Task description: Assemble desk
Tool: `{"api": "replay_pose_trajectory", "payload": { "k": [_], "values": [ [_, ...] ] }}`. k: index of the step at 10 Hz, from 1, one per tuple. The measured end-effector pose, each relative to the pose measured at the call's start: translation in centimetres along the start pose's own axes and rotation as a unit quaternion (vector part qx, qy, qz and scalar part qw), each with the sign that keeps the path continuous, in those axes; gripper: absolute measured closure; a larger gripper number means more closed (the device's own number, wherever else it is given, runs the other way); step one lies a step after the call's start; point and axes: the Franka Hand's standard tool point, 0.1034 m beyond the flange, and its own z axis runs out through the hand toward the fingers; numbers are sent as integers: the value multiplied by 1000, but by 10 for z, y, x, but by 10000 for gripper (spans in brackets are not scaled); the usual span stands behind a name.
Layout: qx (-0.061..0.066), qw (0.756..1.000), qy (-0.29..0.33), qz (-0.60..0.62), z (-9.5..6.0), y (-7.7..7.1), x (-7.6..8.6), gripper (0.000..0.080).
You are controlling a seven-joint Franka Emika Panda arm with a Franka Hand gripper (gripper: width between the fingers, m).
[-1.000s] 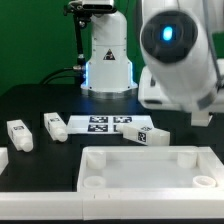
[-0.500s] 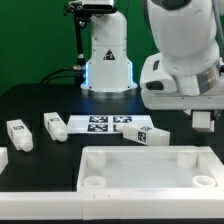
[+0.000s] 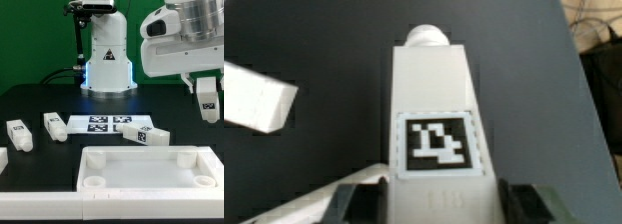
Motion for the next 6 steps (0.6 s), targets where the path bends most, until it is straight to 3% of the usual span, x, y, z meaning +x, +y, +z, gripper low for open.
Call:
{"api": "replay_pose_trajectory", "payload": {
  "k": [1,2,3,4,5,6],
  "values": [
    [-4,999,46,-17,9,4,5,515],
    [-9,997,64,-44,0,10,8,515],
    [-14,993,86,-75,-29,12,24,515],
    [-14,986,131,-103,-45,12,43,515],
    [-10,978,176,-111,-50,7,50,515],
    [-6,972,207,-111,-45,7,47,515]
  ]
}}
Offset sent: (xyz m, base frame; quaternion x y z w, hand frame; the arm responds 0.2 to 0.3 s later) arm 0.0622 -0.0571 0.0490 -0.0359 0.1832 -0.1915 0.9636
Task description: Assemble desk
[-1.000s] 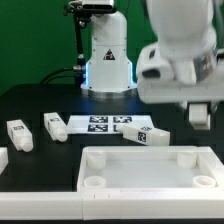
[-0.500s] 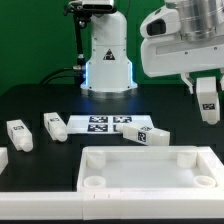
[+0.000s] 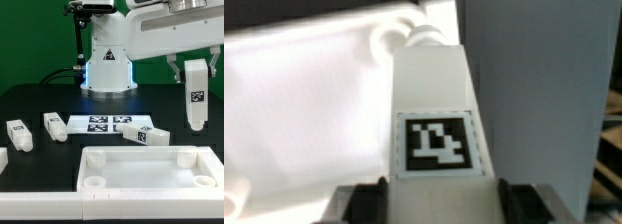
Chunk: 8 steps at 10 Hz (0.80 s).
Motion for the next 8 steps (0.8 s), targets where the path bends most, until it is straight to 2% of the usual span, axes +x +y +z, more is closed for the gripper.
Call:
{"api": "replay_pose_trajectory", "payload": {
  "k": [3,4,5,6,8],
  "values": [
    [-1,1000,12,-4,2,2,-3,515],
    [-11,999,17,-48,2,1,4,515],
    [-15,995,32,-92,-2,3,27,515],
    [-15,993,43,-109,-5,5,46,515],
    [-12,995,34,-94,-6,5,49,515]
  ]
}}
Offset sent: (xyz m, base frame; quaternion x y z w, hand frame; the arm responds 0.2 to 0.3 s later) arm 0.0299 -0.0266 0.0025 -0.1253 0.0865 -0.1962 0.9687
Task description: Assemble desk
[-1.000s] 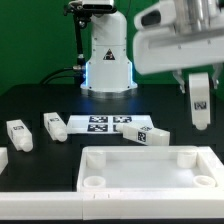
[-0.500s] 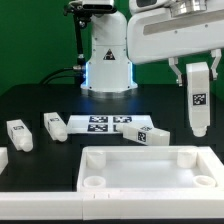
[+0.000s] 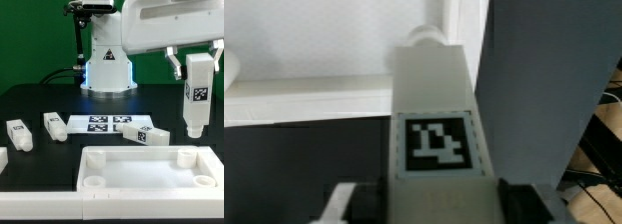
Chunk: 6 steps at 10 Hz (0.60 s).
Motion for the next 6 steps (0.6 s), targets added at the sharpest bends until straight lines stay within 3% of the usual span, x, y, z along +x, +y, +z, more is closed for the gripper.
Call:
{"api": "replay_pose_trajectory", "payload": {
  "k": [2,4,6],
  "values": [
    [-2,1000,9,-10,3,0,1,515],
    [-9,998,49,-42,23,2,16,515],
    [-9,996,80,-46,32,1,24,515]
  ]
}}
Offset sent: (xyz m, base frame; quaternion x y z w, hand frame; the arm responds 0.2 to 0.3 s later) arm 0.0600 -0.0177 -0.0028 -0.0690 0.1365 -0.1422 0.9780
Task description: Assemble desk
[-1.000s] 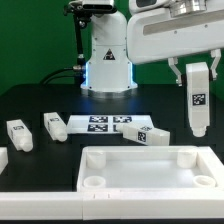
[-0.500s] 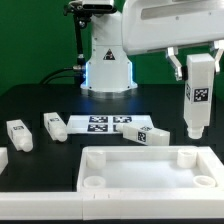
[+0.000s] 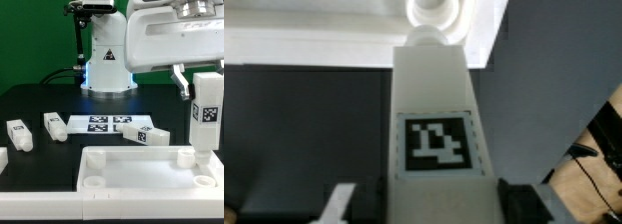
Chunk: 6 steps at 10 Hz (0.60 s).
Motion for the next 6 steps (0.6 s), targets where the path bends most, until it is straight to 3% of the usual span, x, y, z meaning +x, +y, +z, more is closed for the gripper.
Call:
{"api": "replay_pose_trajectory", "payload": {
  "k": [4,5,6],
  "values": [
    [0,1000,-3,1,1,1,-1,515],
    [1,1000,-29,3,4,2,-2,515],
    [2,999,-35,6,6,-1,4,515]
  ]
}}
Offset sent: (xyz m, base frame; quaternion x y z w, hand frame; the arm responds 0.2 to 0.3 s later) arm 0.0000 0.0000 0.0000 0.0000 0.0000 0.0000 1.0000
